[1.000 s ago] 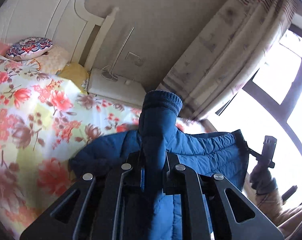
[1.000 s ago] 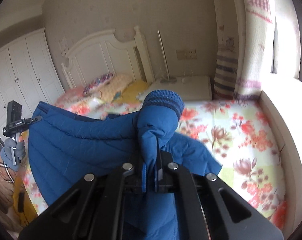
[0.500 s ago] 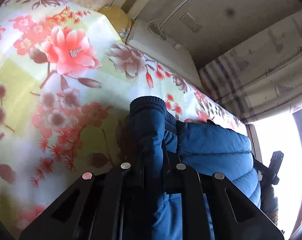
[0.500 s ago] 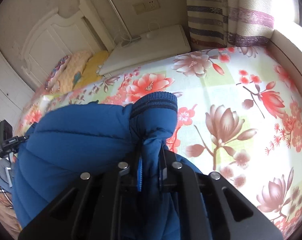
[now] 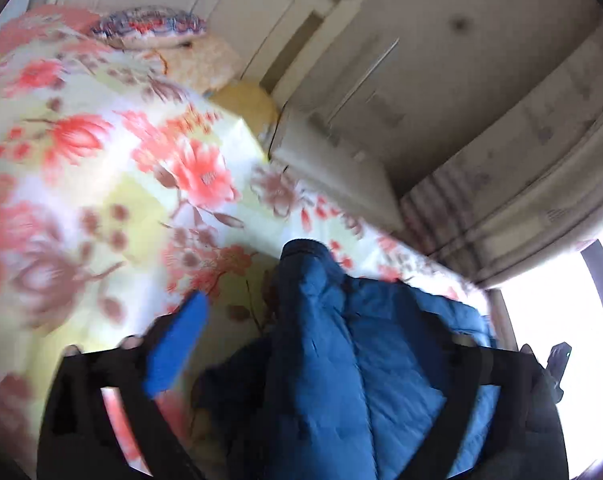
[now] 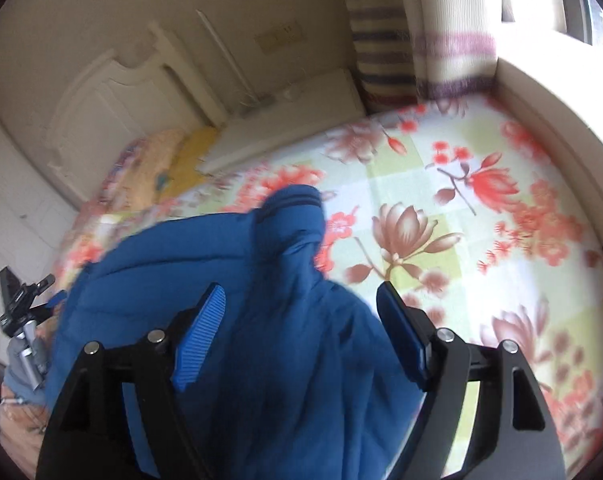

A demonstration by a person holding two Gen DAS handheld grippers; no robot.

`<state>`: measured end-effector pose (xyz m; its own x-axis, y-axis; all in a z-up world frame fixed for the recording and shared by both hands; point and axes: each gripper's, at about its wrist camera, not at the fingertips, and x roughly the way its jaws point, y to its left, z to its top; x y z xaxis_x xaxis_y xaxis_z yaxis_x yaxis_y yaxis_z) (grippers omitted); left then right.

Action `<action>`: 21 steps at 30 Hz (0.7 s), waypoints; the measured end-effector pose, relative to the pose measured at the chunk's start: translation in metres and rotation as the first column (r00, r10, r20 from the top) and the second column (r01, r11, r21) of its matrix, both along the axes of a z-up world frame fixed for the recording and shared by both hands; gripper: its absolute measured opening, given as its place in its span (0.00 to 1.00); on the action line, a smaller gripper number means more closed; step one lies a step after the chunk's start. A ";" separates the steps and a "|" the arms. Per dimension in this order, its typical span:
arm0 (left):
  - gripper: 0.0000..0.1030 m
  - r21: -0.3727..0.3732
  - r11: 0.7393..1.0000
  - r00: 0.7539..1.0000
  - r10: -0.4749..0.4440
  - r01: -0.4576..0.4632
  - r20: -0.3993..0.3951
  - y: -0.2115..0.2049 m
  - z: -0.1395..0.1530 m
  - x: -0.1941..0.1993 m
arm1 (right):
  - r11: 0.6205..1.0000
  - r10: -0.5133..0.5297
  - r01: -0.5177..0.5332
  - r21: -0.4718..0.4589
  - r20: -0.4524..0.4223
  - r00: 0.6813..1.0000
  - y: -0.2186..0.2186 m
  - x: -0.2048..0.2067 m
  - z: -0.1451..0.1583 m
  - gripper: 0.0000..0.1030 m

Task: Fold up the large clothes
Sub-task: 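Open both grippers and release the folded hem onto the jacket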

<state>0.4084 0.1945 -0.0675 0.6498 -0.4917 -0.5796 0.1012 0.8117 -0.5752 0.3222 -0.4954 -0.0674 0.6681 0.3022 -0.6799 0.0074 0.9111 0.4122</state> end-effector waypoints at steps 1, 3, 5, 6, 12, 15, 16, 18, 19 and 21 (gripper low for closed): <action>0.91 -0.009 1.000 0.999 -0.027 0.027 0.031 0.007 0.007 -0.018 | 0.999 0.029 -0.029 -0.017 0.023 0.999 0.001 -0.021 0.007 0.76; 0.91 -0.006 0.994 0.991 -0.112 0.113 0.068 0.019 0.010 -0.060 | 0.992 0.108 -0.104 -0.070 0.047 0.993 0.005 -0.068 0.013 0.77; 0.92 0.022 0.982 0.979 -0.189 0.188 0.080 0.024 0.003 -0.097 | 0.981 0.173 -0.167 -0.098 0.056 0.983 0.009 -0.110 0.009 0.80; 0.92 0.046 0.972 0.969 -0.234 0.231 0.076 0.026 -0.006 -0.120 | 0.973 0.213 -0.208 -0.101 0.050 0.976 0.012 -0.137 0.002 0.80; 0.92 0.095 0.937 0.940 -0.340 0.335 0.037 0.017 -0.053 -0.176 | 0.960 0.261 -0.256 -0.109 0.029 0.965 0.026 -0.189 -0.034 0.80; 0.92 0.097 0.936 0.938 -0.343 0.337 0.045 0.001 -0.062 -0.168 | 0.964 0.243 -0.235 -0.123 0.056 0.968 0.032 -0.183 -0.041 0.80; 0.92 0.096 0.934 0.936 -0.349 0.344 0.043 -0.004 -0.064 -0.165 | 0.964 0.237 -0.228 -0.134 0.058 0.970 0.035 -0.178 -0.043 0.79; 0.96 0.066 0.941 0.940 -0.336 0.332 0.058 -0.011 -0.065 -0.158 | 0.963 0.231 -0.218 -0.156 0.070 0.971 0.042 -0.174 -0.044 0.65; 0.92 0.028 0.950 0.947 -0.311 0.310 0.080 -0.010 -0.064 -0.158 | 0.964 0.229 -0.214 -0.159 0.080 0.970 0.045 -0.172 -0.045 0.55; 0.58 -0.046 0.962 0.959 -0.265 0.270 0.103 -0.007 -0.063 -0.162 | 0.966 0.217 -0.201 -0.162 0.089 0.972 0.052 -0.173 -0.043 0.42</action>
<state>0.2460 0.1872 -0.1304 0.5403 -0.6866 -0.4865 0.3665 0.7124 -0.5984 0.1487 -0.4437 -0.1108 0.6711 0.3418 -0.6579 -0.2258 0.9394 0.2578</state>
